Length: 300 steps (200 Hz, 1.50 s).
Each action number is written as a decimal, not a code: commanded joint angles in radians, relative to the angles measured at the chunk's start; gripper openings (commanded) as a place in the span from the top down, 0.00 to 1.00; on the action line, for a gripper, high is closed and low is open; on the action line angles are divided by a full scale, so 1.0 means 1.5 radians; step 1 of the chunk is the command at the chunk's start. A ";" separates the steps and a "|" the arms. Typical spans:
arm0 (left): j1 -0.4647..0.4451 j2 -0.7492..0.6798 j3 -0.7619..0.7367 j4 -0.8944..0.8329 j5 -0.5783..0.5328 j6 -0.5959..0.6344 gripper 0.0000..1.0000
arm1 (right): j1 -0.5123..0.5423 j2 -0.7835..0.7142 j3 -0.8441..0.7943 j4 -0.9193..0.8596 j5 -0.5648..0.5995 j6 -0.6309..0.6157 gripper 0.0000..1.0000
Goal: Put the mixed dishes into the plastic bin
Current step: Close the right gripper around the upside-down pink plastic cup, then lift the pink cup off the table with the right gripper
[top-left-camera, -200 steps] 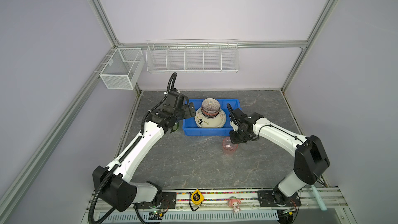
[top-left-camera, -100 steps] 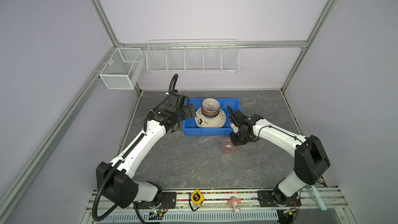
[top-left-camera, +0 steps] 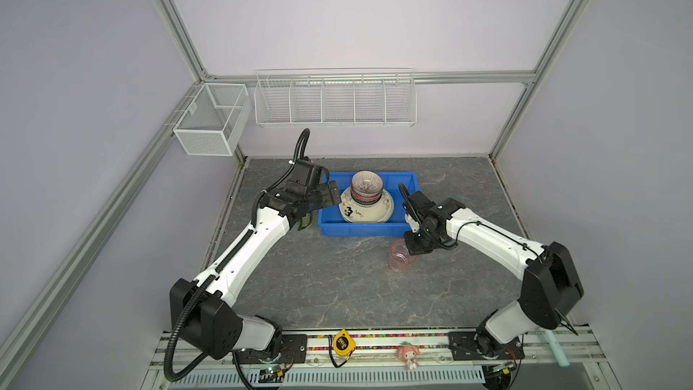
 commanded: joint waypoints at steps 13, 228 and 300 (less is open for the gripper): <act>0.007 0.002 0.008 0.005 0.006 -0.009 0.02 | 0.004 -0.019 0.006 -0.019 0.002 -0.006 0.93; 0.012 0.014 0.015 0.005 0.023 -0.017 0.02 | 0.000 -0.063 0.031 -0.045 -0.012 -0.009 0.93; 0.027 0.026 0.017 -0.001 0.037 -0.023 0.02 | -0.005 -0.071 0.052 -0.059 -0.021 -0.015 0.93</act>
